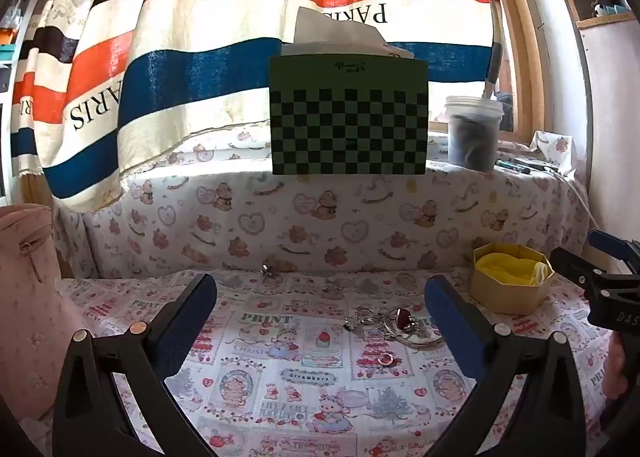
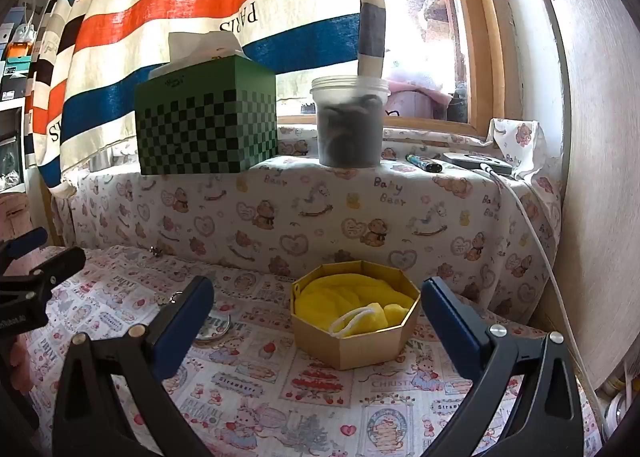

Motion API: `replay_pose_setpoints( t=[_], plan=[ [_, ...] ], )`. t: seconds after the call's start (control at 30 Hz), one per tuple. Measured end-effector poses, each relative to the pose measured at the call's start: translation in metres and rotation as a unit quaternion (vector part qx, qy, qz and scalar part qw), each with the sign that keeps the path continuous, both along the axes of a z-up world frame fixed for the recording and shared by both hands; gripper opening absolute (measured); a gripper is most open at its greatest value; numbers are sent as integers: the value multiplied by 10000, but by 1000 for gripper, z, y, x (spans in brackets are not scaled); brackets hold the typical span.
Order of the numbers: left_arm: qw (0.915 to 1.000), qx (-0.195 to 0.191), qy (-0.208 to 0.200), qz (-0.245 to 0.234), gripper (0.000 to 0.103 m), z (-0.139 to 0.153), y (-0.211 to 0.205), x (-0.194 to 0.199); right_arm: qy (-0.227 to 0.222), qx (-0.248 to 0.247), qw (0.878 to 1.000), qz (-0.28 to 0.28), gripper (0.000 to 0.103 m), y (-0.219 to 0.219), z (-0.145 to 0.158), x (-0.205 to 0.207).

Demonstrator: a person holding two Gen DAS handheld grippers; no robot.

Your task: Organize jewelry

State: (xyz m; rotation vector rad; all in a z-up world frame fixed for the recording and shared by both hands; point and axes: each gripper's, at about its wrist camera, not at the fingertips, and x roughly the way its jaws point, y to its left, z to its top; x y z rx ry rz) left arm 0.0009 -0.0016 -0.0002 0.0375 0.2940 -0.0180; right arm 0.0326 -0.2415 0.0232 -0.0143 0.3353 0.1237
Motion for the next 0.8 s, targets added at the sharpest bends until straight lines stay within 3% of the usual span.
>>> replay_pose_setpoints(
  t=[0.4, 0.8],
  plan=[
    [9997, -239, -38, 55, 103, 2, 9, -3, 4, -7, 10000, 10, 103, 0, -1, 1],
    [9998, -195, -88, 58, 102, 4, 5, -4, -76, 18, 9999, 63, 103, -3, 1, -2]
  ],
)
